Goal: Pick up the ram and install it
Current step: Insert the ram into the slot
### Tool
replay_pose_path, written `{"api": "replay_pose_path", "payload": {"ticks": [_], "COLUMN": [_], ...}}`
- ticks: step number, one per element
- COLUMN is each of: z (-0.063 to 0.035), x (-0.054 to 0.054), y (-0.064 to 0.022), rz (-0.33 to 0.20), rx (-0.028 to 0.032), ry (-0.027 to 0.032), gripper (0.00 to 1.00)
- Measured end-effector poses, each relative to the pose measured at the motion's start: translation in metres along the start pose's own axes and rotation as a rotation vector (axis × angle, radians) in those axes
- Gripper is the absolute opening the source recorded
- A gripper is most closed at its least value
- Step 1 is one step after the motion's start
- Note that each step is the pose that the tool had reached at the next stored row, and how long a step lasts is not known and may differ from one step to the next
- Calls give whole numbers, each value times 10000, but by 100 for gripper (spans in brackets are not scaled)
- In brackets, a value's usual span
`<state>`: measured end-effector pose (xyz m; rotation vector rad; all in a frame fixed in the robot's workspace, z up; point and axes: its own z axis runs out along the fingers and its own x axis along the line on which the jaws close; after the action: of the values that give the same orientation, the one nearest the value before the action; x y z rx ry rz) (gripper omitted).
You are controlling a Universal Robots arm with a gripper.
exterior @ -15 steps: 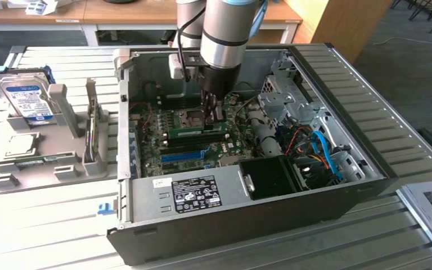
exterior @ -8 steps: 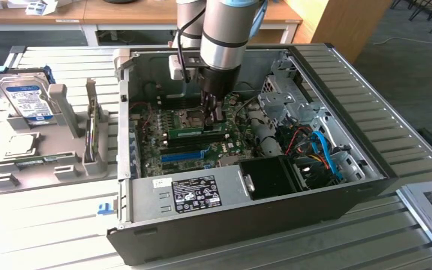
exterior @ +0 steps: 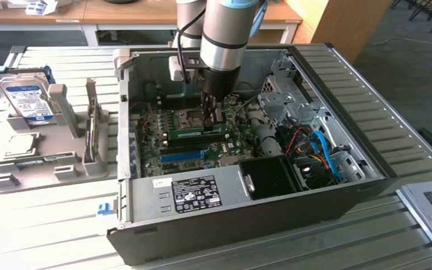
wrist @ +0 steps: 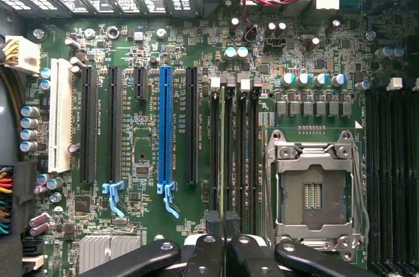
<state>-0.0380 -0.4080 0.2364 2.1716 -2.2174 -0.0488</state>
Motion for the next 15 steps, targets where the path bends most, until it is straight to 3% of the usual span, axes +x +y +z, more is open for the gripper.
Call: {"api": "replay_pose_path", "payload": {"ticks": [15], "z": [6], "x": [28], "y": [-1], "rz": [0], "rx": [0], "ry": [-4], "gripper": [12]}}
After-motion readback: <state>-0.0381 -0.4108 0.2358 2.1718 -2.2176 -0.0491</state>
